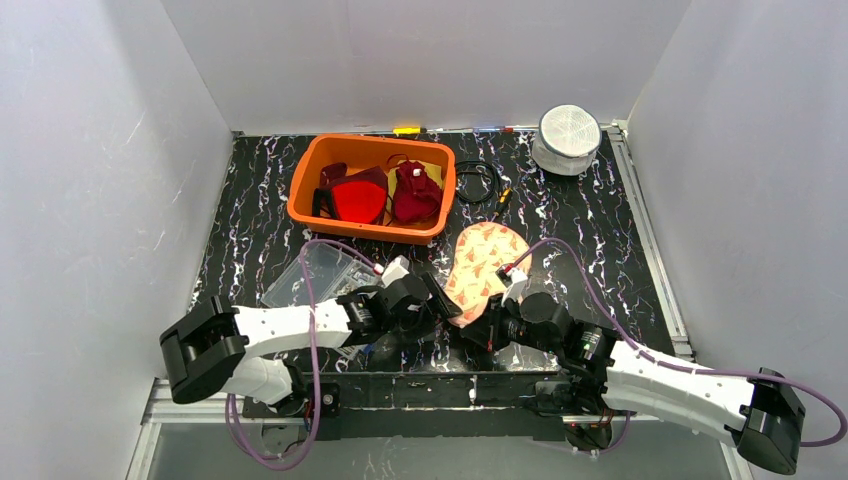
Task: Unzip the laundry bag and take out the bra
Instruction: Unzip the laundry bag at the center of the board.
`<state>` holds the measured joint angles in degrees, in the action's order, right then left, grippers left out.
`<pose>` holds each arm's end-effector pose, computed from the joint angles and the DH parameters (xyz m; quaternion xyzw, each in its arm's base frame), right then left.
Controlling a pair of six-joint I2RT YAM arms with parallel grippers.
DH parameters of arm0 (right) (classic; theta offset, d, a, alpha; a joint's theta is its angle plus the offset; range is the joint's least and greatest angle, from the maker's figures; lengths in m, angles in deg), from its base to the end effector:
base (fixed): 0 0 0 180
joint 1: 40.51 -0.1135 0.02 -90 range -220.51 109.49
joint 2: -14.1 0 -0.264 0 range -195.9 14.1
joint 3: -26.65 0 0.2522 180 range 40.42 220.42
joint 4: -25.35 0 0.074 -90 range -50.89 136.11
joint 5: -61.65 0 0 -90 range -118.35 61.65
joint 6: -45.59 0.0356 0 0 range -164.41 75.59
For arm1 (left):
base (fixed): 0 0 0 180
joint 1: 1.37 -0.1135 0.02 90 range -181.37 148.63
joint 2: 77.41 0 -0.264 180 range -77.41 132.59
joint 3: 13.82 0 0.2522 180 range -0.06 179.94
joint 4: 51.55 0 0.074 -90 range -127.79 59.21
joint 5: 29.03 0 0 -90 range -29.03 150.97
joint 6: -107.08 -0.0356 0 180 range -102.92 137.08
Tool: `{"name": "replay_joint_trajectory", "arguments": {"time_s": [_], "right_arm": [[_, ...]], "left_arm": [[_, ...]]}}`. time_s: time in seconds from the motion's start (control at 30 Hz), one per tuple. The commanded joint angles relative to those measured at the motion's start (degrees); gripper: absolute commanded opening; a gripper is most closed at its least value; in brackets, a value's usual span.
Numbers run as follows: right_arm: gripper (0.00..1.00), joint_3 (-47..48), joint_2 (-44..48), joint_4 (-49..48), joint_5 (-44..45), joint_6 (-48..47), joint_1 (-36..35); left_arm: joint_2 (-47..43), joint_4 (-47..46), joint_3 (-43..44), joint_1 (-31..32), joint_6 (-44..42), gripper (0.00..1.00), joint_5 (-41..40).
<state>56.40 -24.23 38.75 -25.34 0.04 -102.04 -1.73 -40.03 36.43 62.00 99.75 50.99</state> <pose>0.0798 0.1432 0.1986 -0.1085 0.8216 0.4334 0.3540 0.1264 -0.2383 0.1954 -0.1877 0.8722 -0.4028 0.2044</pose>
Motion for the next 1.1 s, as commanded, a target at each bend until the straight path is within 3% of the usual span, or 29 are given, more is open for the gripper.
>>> {"name": "replay_joint_trajectory", "arguments": {"time_s": [0.0, 0.4, 0.53, 0.83, 1.07], "right_arm": [[0.01, -0.5, 0.6, -4.0, 0.8, 0.2, -0.5], [0.01, -0.4, 2.0, -3.7, -0.2, 0.2, -1.7], [0.01, 1.0, 2.8, -1.0, 0.2, -0.2, -2.0], [0.01, 4.9, 4.1, 9.6, 4.5, -0.8, -2.1], [0.01, 5.4, 5.7, 15.8, 12.5, 3.5, -2.1]], "left_arm": [[1.2, -2.1, 2.1, -0.7, 2.9, 0.70, -0.6], [3.9, -1.2, 3.4, -2.0, 2.6, 0.20, -3.1], [2.4, 3.4, 4.3, -2.5, 1.5, 0.00, -4.7], [-6.1, 15.7, 6.5, -2.5, -3.1, 0.00, -10.5], [-10.0, 18.7, 6.9, -2.6, -11.7, 0.00, -8.6]]}}
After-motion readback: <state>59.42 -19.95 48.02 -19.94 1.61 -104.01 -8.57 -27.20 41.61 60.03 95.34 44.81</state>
